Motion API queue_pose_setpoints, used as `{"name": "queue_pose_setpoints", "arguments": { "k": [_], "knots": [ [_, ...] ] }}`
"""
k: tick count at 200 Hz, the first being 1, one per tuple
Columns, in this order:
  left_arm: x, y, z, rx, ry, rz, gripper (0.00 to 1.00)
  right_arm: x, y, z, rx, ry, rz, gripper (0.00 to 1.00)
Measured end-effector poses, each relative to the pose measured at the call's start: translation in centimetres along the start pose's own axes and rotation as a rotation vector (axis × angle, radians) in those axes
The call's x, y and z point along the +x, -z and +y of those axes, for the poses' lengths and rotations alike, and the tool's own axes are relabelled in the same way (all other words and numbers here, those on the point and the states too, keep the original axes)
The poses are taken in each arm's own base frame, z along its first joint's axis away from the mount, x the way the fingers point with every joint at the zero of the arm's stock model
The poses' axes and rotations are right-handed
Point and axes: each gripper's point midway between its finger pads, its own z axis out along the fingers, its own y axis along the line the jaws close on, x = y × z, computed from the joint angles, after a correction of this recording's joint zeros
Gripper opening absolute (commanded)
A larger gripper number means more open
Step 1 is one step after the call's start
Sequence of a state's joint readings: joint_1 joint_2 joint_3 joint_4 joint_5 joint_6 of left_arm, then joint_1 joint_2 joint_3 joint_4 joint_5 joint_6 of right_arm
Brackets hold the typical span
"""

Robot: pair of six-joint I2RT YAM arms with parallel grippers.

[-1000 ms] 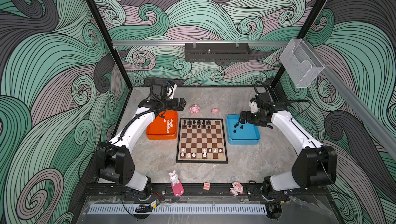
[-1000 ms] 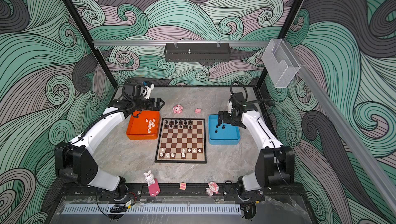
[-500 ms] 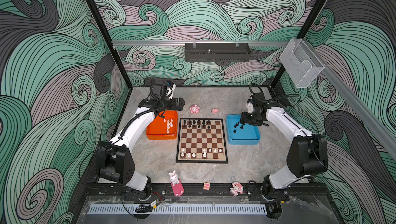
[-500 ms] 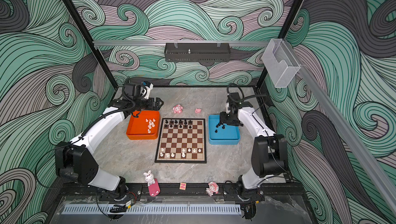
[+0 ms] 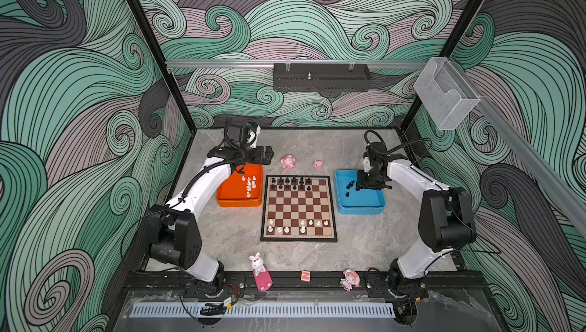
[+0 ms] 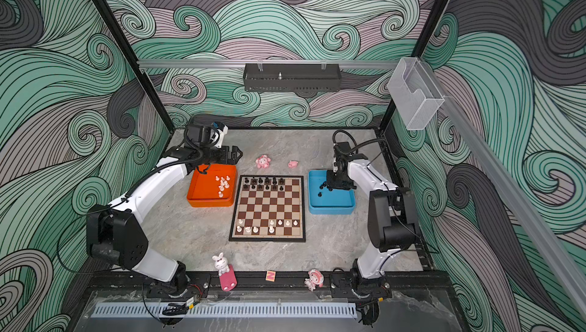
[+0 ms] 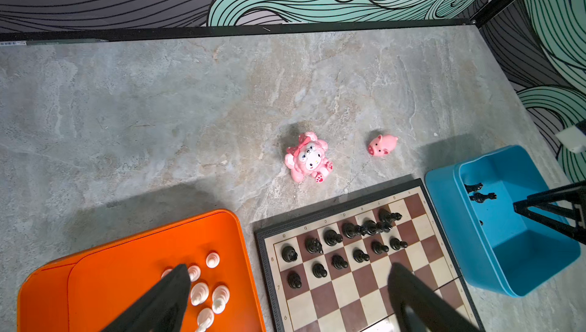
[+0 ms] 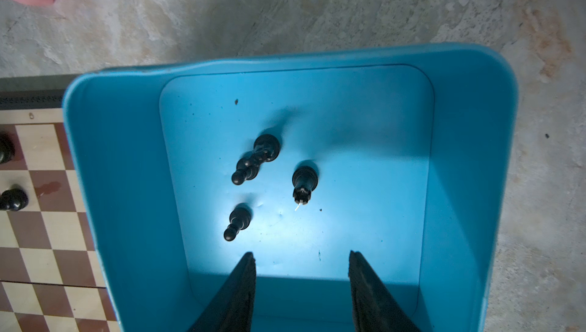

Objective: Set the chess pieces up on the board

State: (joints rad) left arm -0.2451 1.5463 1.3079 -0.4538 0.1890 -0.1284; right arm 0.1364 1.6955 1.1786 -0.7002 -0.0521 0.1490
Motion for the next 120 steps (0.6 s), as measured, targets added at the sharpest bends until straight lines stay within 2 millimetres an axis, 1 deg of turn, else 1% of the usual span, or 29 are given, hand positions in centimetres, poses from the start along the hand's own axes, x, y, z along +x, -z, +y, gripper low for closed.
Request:
{"name": "queue_pose_setpoints", "arguments": {
  "k": [11, 45, 85, 120],
  "knots": [
    [0.2, -0.2, 0.1, -0.004, 0.001, 0.007, 0.99, -0.1, -0.3, 0.0, 0.0, 0.0, 0.001, 0.48],
    [0.5, -0.6, 0.3, -0.008, 0.002, 0.021, 0.99, -0.1, -1.1, -0.1, 0.0, 0.0, -0.009, 0.43],
    [0.8, -1.0, 0.3, -0.009, 0.004, 0.034, 0.98, -0.8, -1.8, -0.1, 0.0, 0.002, -0.031, 0.42],
    [1.3, -1.5, 0.5, -0.011, 0.007, 0.052, 0.99, -0.8, -2.9, -0.1, 0.002, 0.002, -0.016, 0.4]
  ]
}}
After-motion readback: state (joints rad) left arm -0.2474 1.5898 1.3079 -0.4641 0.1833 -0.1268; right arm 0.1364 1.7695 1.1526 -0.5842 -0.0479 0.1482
